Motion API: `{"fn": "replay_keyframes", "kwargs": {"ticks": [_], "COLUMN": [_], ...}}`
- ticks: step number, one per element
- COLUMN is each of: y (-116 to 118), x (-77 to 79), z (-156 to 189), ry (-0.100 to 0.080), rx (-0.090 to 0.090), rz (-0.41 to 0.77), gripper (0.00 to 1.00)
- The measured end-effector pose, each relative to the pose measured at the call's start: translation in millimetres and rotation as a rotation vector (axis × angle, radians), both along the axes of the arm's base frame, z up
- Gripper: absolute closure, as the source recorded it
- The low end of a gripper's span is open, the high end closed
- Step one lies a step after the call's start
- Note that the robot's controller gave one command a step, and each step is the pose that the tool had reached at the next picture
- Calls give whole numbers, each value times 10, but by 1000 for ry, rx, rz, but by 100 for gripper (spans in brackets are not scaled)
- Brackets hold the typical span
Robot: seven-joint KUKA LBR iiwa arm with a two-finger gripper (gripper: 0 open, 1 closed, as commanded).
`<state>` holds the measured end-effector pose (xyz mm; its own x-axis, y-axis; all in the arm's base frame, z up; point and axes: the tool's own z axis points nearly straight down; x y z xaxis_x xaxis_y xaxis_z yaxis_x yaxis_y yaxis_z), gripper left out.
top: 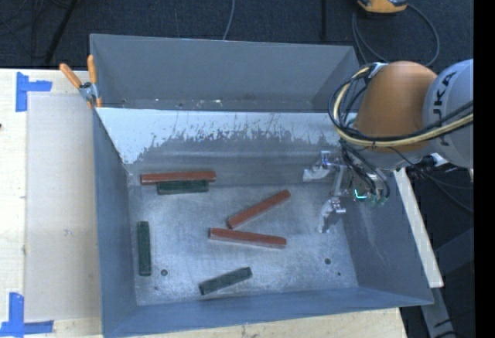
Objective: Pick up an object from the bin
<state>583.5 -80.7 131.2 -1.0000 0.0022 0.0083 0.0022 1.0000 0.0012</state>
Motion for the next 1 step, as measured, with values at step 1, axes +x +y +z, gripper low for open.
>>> {"fn": "replay_keyframes", "kwargs": {"ticks": [1], "y": [1], "x": [19], "z": [45], "ry": [-7], "rx": [-1], "rz": [2], "gripper": [0]}}
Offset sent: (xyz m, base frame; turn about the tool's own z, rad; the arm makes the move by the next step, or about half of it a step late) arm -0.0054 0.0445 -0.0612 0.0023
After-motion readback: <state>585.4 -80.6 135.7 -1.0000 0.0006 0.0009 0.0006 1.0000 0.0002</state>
